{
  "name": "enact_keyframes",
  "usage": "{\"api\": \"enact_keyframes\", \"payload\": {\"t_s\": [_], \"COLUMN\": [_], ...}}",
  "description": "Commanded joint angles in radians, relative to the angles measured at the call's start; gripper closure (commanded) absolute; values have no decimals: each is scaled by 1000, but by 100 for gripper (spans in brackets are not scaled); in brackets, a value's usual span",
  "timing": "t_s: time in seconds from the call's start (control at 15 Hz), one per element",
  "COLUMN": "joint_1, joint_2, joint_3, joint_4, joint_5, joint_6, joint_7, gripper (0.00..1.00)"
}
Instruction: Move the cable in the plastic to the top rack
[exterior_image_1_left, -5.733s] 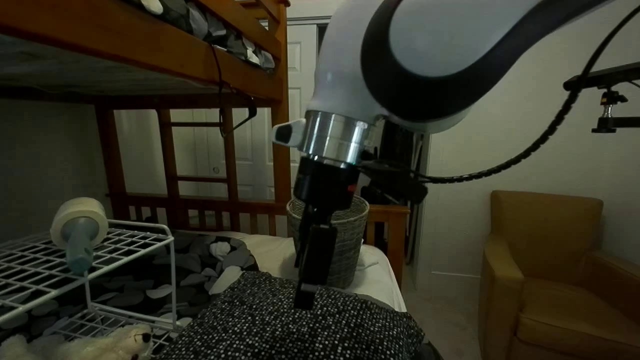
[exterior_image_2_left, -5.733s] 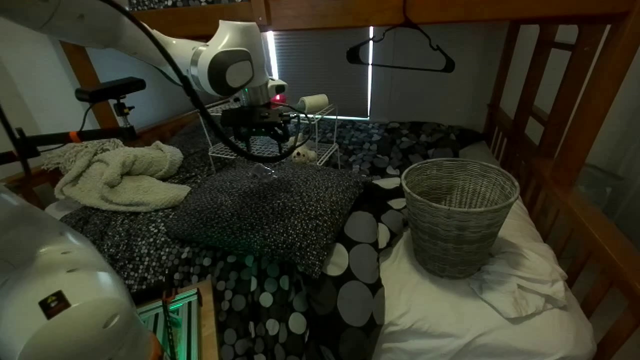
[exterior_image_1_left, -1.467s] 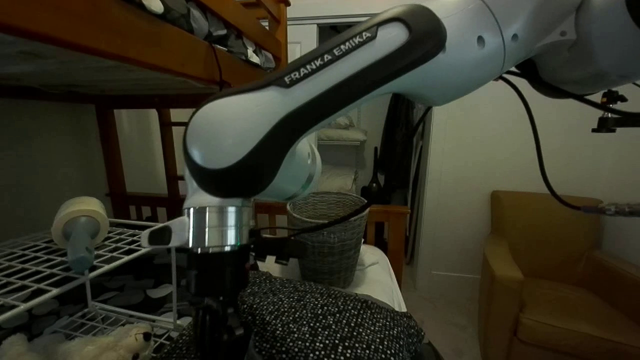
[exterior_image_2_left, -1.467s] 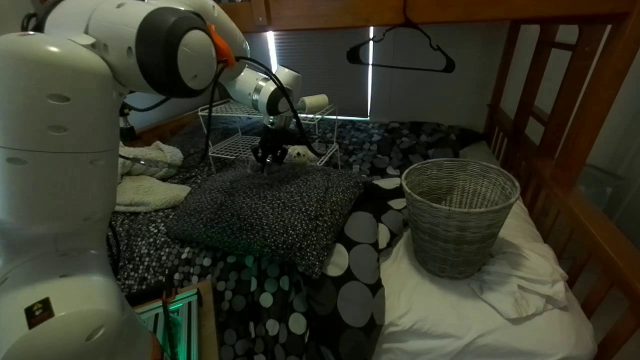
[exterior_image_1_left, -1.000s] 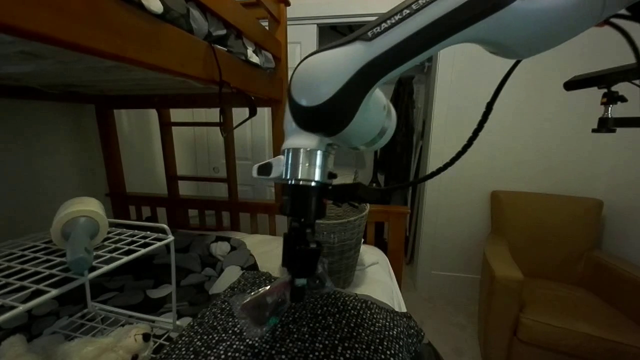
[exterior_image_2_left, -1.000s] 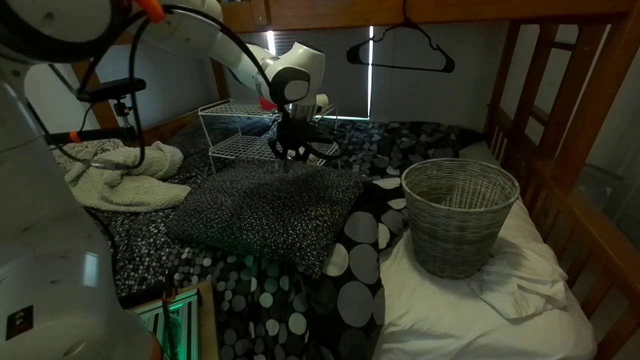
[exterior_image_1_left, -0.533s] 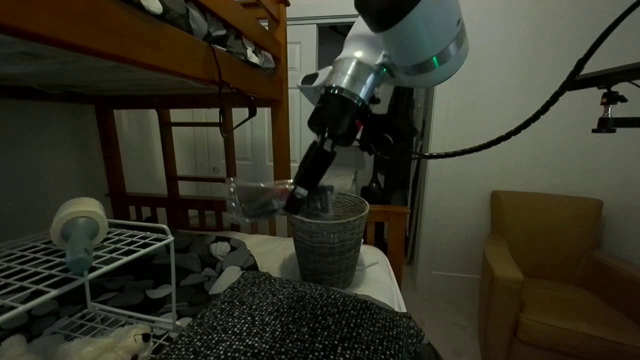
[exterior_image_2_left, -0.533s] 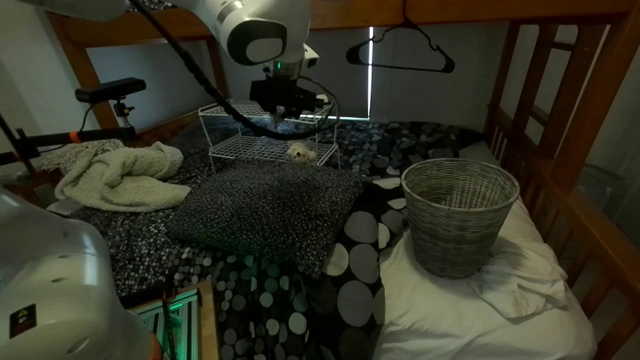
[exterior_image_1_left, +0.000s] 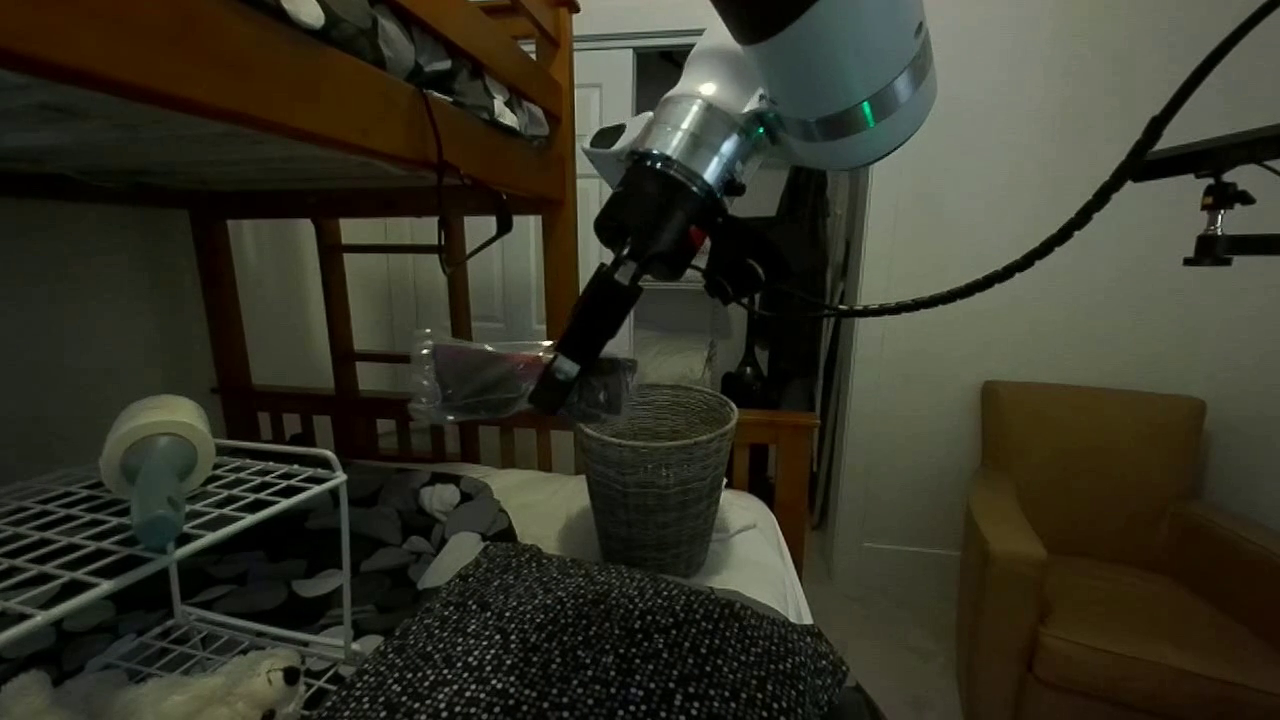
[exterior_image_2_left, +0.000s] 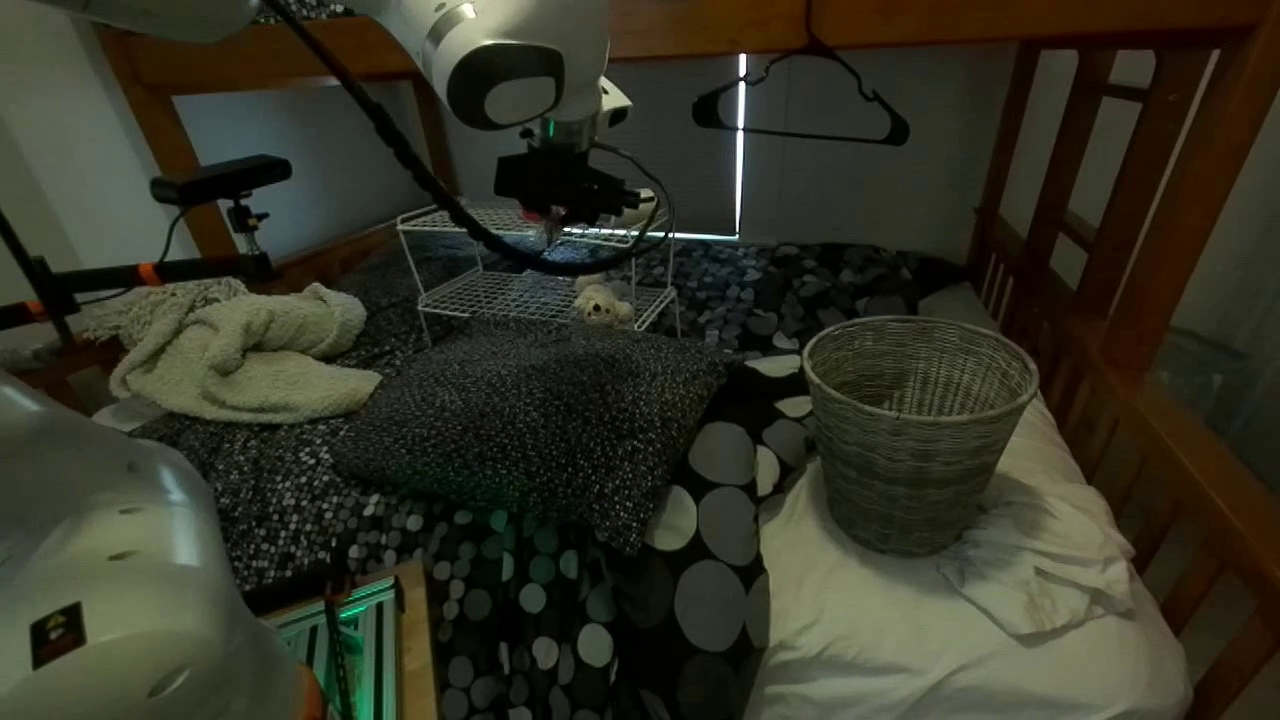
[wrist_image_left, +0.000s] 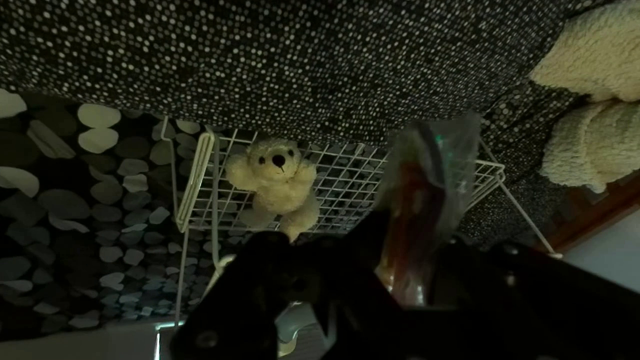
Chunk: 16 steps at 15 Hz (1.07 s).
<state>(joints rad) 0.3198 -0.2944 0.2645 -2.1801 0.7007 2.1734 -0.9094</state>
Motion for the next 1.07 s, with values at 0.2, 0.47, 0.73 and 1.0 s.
{"api": "enact_keyframes", "payload": {"t_s": [0.2, 0.47, 0.73, 1.0], "joint_1": [105, 154, 151, 149], "joint_2": [390, 609, 650, 683], "joint_3": [116, 215, 266, 276], "joint_4": [305, 564, 605, 634], "joint_5": [-91, -190, -211, -212], "joint_6": [134, 142, 154, 156], "joint_7": [-91, -113, -95, -96], "gripper": [97, 97, 97, 87]}}
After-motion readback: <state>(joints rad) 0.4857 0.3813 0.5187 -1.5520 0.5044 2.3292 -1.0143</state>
